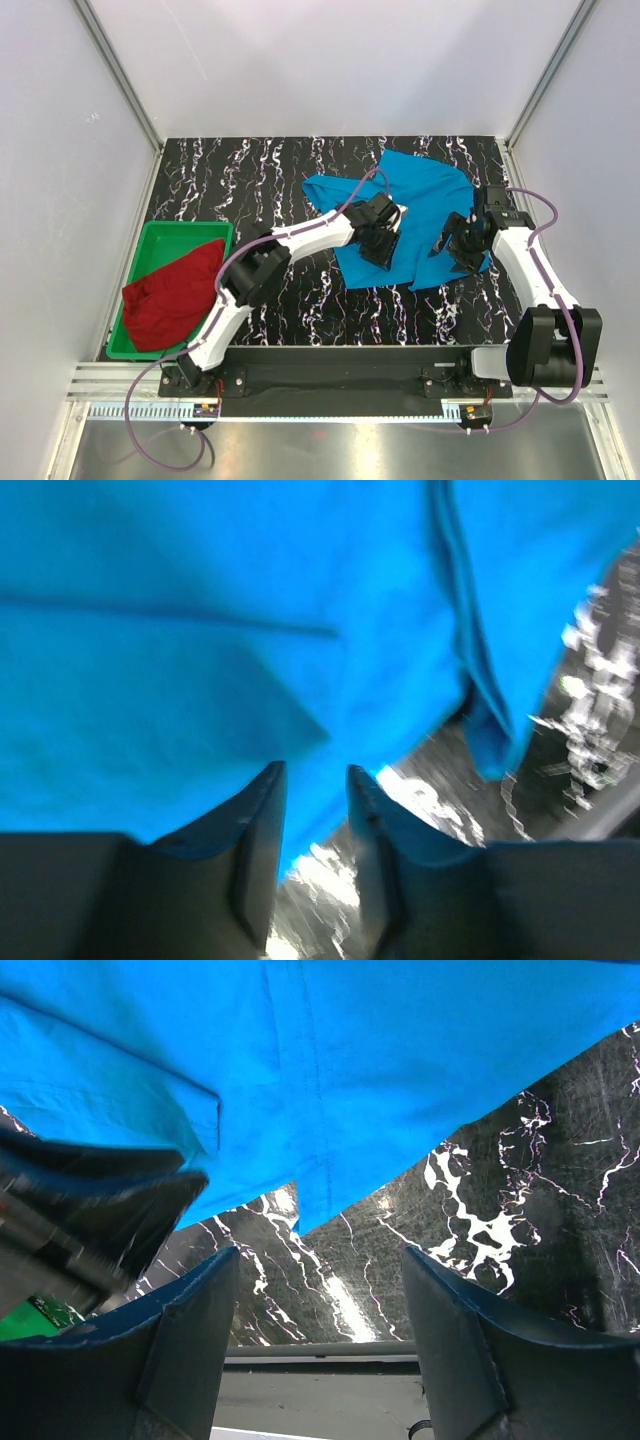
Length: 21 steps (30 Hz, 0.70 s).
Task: Fold and stack the t-shirts
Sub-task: Flatten the tshirt out
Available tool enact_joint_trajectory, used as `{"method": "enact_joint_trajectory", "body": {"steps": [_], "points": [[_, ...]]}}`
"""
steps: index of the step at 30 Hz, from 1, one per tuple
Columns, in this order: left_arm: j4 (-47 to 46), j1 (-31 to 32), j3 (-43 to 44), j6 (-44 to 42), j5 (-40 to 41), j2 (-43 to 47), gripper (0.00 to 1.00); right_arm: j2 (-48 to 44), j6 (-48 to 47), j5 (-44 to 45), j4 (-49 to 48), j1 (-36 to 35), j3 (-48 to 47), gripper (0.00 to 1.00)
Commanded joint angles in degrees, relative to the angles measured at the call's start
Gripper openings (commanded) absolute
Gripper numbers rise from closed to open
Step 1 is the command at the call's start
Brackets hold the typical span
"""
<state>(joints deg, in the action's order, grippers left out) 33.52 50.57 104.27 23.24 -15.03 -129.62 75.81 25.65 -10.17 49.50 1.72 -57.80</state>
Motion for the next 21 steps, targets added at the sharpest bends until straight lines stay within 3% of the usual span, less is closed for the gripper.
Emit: {"method": "enact_joint_trajectory", "body": {"steps": [1, 4, 21], "points": [[2.69, 0.94, 5.68, -2.94, 5.88, -2.12, 0.31, -1.10, -1.21, -0.28, 0.51, 0.39, -0.03, 0.73], [3.39, 1.73, 7.17, -3.73, 8.96, -3.00, 0.26, -1.02, -1.57, -0.37, 0.60, 0.57, 0.32, 0.74], [3.93, 4.28, 10.08, -5.84, 13.09, -1.69, 0.29, -0.58, -2.45, -0.81, 0.87, 1.10, 0.23, 0.74]]}}
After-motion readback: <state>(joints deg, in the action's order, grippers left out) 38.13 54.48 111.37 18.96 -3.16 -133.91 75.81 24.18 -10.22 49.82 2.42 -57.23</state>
